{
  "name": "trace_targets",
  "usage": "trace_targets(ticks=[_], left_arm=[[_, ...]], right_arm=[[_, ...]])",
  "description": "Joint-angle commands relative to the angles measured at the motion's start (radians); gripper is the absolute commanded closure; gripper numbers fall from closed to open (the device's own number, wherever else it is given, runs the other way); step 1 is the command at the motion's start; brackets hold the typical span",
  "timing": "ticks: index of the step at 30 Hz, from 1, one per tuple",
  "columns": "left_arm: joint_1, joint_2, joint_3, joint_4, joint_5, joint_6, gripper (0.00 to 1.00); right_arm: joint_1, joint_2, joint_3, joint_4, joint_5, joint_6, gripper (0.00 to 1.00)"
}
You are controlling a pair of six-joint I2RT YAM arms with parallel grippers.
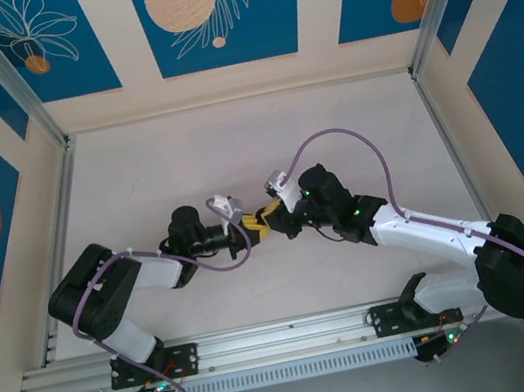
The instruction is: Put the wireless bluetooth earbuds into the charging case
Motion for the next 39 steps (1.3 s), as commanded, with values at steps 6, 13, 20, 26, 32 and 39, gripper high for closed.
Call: trace_targets(ticks=[6,13,20,26,32,39], left_arm=[[-0.008,-0.034,0.034,-0.005,0.003,0.056,0.86],[-0.008,-0.073,0.044,-0.104,-0.006,0.116,0.86],[-0.009,-0.087,0.057,-0.127,0.000,0.128,0.86],[-0.009,-0.102,0.061,-0.157,-0.011,0.149,0.86],[-0.011,-0.116,0.061,-0.194,-0.035,0.177,0.86],[-0.012,-0.109,0.069,-0.197,-0.038,0.182,0.86]], right_arm=[[0.016,-0.017,0.035,-0.133,0.064,-0.072,0.86],[0.036,-0.008,0.052,-0.161,0.078,-0.098,0.85],[0.052,0.024,0.065,-0.165,0.064,-0.100,0.85],[0.055,0.037,0.067,-0.151,0.052,-0.086,0.84],[0.053,0.043,0.061,-0.139,0.051,-0.066,0.81],[0.046,0.047,0.050,-0.116,0.039,-0.040,0.78]])
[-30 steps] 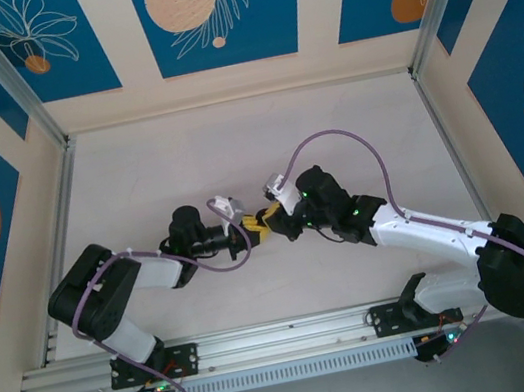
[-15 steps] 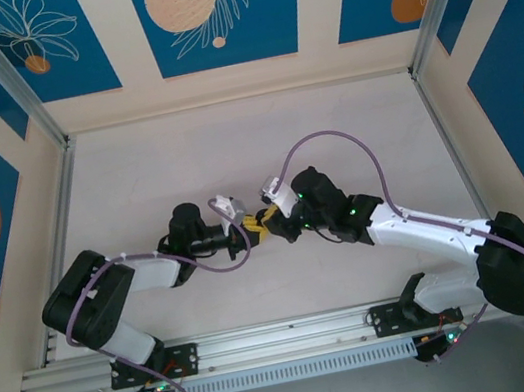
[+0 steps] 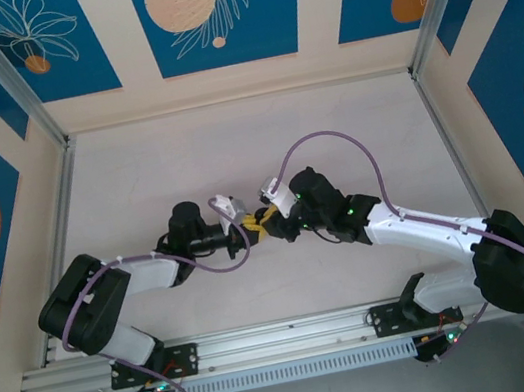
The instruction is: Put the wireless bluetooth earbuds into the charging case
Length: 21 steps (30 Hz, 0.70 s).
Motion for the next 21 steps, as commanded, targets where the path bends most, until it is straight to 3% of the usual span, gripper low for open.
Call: trace_targets(ticks=[1,21], left_arm=[[-0.011,-0.023,0.036,0.034,0.007,0.027,0.86],[-0.011,0.104,0.091,0.107,-0.096,0.035,0.85]], right_arm=[[-0.002,0.013,-0.004,-0.012,-0.017,0.027,0.77],[-0.169,0.136,0.005,0.090,-0.149,0.134,0.72]])
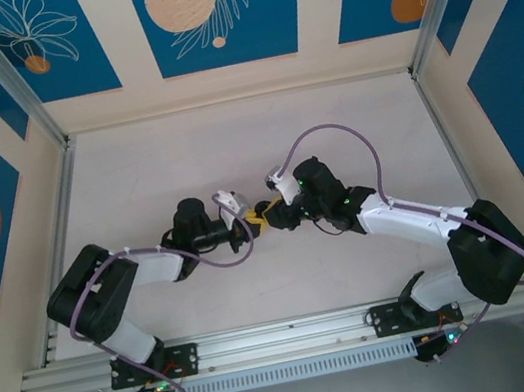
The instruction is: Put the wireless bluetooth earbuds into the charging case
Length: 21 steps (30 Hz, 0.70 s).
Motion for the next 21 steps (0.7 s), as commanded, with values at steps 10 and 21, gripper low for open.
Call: trace_targets(ticks=[10,21], left_arm=[[-0.007,0.091,0.095,0.127,-0.028,0.000,0.85],[-0.001,0.108,0.119,0.124,-0.056,0.004,0.86]], right_arm=[[-0.088,0.104,0.071,0.018,-0.092,0.031,0.66],[-0.109,0.116,0.112,0.016,-0.142,0.031,0.59]])
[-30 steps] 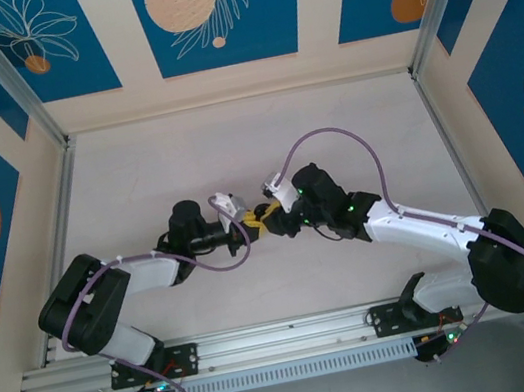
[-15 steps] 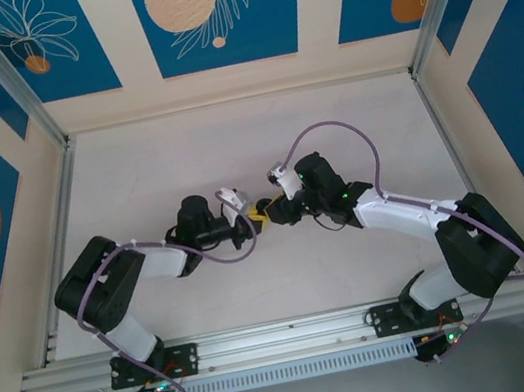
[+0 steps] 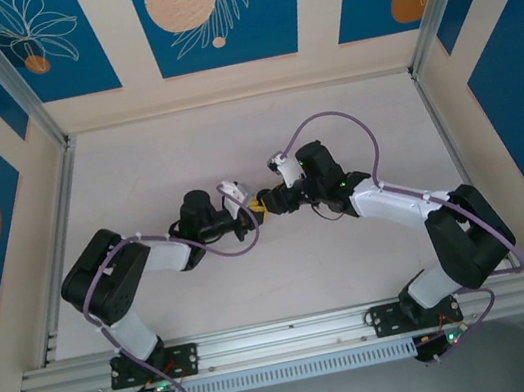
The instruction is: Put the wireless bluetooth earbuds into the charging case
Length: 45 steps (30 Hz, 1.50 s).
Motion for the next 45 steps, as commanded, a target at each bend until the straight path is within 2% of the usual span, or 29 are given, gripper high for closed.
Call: trace_targets(ticks=[1,14,28,31,38,45], left_arm=[[-0.001,-0.001,0.035,0.072,0.011,0.005,0.86],[0.000,-0.016,0.018,0.072,0.008,0.011,0.87],[-0.001,-0.027,0.006,0.080,0.022,0.016,0.87],[-0.001,-0.025,0.003,0.099,0.034,0.017,0.87],[0.001,-0.012,0.006,0.142,0.079,0.009,0.88],[0.001,-0.002,0.008,0.173,0.103,-0.008,0.88]], right_arm=[[-0.006,-0.004,0.028,-0.013,-0.038,0.001,0.58],[-0.007,-0.082,0.031,-0.047,-0.054,-0.008,0.50],[-0.032,-0.175,0.046,-0.086,-0.148,0.036,0.50],[-0.070,-0.190,0.054,-0.105,-0.223,0.083,0.53],[-0.151,-0.172,0.129,-0.294,-0.362,0.153,0.63],[-0.209,-0.148,0.107,-0.286,-0.447,0.216,0.65]])
